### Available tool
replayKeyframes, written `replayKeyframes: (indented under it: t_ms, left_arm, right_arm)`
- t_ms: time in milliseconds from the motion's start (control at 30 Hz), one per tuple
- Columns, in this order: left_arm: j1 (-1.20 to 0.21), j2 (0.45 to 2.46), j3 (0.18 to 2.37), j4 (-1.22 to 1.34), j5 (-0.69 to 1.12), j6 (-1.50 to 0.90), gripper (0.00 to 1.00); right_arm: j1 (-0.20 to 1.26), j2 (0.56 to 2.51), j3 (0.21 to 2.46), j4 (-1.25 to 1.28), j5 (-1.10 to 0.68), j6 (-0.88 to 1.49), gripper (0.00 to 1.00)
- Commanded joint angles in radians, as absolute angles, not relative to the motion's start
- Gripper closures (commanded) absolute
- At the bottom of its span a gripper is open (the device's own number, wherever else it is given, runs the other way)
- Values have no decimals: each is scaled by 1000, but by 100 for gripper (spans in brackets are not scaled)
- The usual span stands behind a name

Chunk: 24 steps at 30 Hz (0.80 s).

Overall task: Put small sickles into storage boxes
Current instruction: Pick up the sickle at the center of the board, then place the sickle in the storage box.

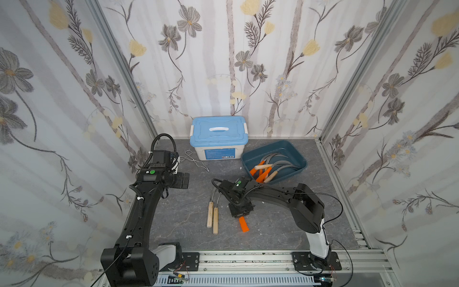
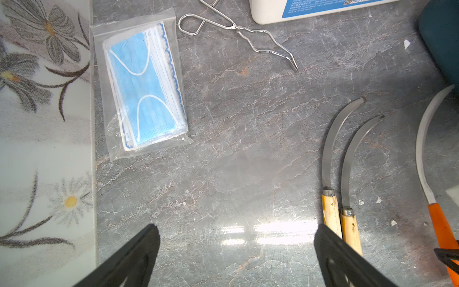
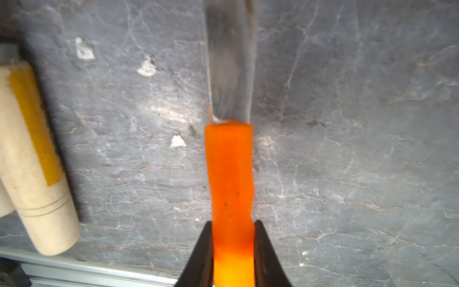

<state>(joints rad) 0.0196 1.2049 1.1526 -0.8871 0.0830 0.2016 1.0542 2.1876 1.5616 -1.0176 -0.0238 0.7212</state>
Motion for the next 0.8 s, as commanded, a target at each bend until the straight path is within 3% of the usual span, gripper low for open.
replayKeyframes:
  t_ms: [0,767]
  left_arm:
    - [20,1198,1147,-877,90,195,0]
    - [20,1198,1169,-886,84,217,0]
  right_arm:
    - [1052,2156,1572,-1018,-6,734,95]
    - [826,1968,1745,-1147,49,692,95]
